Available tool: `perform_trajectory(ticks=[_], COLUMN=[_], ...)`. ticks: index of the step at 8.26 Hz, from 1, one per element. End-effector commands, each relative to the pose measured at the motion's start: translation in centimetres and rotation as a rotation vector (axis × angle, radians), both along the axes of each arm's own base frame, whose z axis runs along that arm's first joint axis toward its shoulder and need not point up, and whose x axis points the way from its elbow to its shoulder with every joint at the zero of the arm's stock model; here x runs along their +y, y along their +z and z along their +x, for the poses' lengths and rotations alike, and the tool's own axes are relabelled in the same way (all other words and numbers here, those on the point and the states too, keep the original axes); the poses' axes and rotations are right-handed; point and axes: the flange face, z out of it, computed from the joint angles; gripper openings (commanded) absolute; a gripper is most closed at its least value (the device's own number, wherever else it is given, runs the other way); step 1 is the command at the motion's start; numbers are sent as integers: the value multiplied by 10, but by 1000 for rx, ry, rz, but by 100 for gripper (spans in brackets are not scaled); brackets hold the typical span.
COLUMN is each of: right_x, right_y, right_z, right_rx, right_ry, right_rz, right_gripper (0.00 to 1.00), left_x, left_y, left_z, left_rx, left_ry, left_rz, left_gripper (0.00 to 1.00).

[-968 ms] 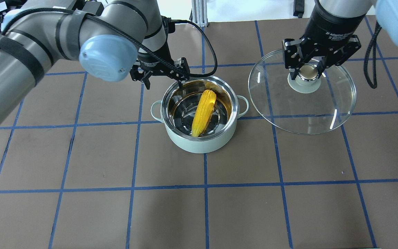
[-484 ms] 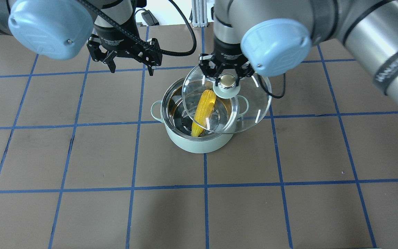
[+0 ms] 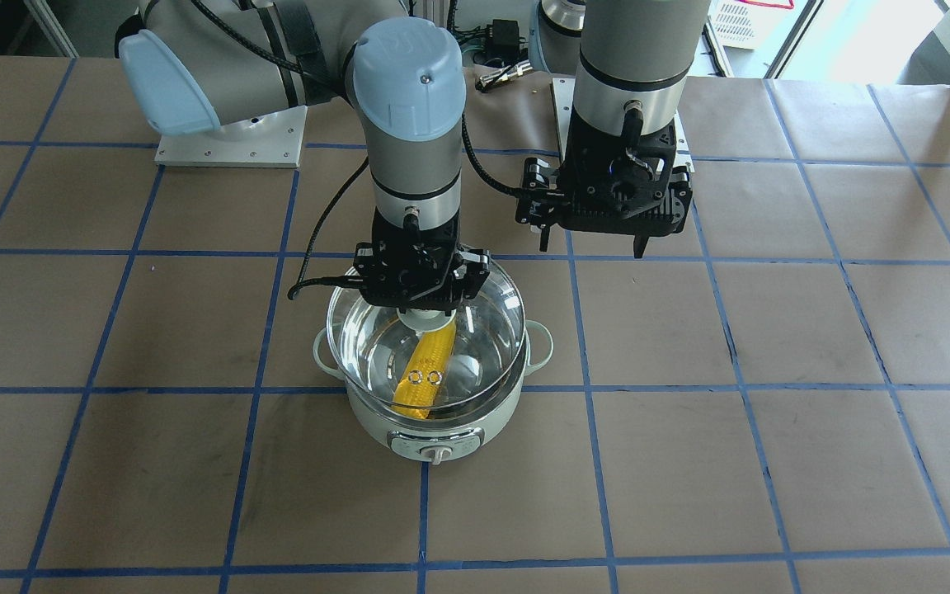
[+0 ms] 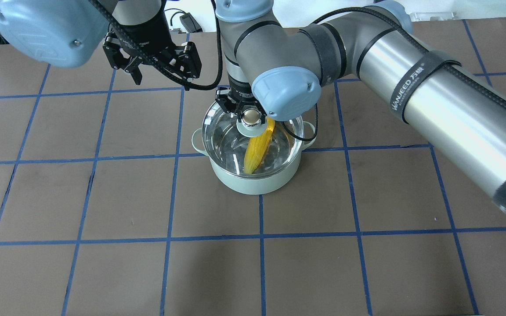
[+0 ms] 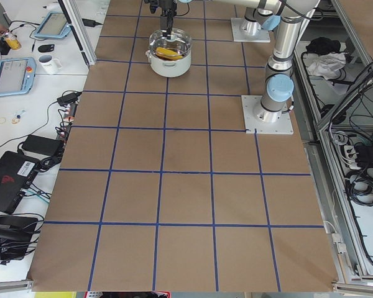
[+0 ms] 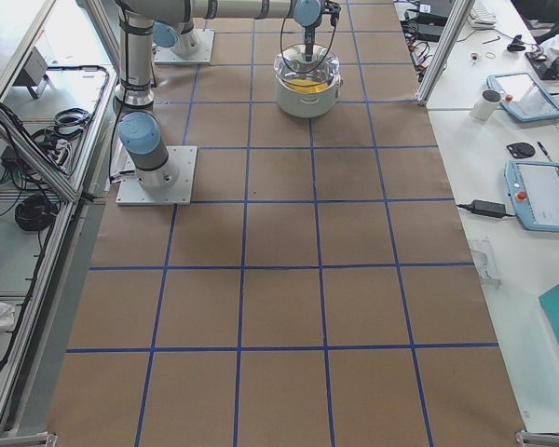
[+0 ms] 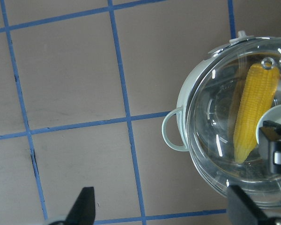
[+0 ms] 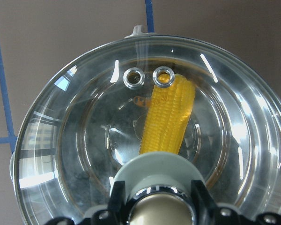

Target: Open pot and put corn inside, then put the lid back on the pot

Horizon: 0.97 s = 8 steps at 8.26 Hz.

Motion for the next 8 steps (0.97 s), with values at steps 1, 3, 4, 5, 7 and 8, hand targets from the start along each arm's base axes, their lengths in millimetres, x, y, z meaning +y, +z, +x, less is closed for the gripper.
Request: perform_trajectory(ticks=[1, 3, 4, 5, 7, 8], right_x=[-2, -5, -6, -7, -14, -14], right_y=[-17, -17, -18, -19, -18, -19], right_z=[6, 7, 8, 6, -3, -4], right_rx=[-16, -23, -22, -21, -13, -12], right_ry=[-5, 6, 12, 17, 29, 27], right_rz=[28, 11, 12, 11, 7, 8], right_gripper=[0, 0, 0, 0, 0, 0], left_x=[0, 0, 0, 0, -11, -17], left_y=[-1, -1, -2, -1, 3, 6], left_z=[1, 1, 1, 2, 33, 57], left_rx=[0, 1, 2, 1, 5, 28], left_ry=[9, 22, 22, 24, 77, 113], left_rz=[2, 1, 3, 1, 1, 0], left_gripper=[100, 100, 100, 100, 100, 100])
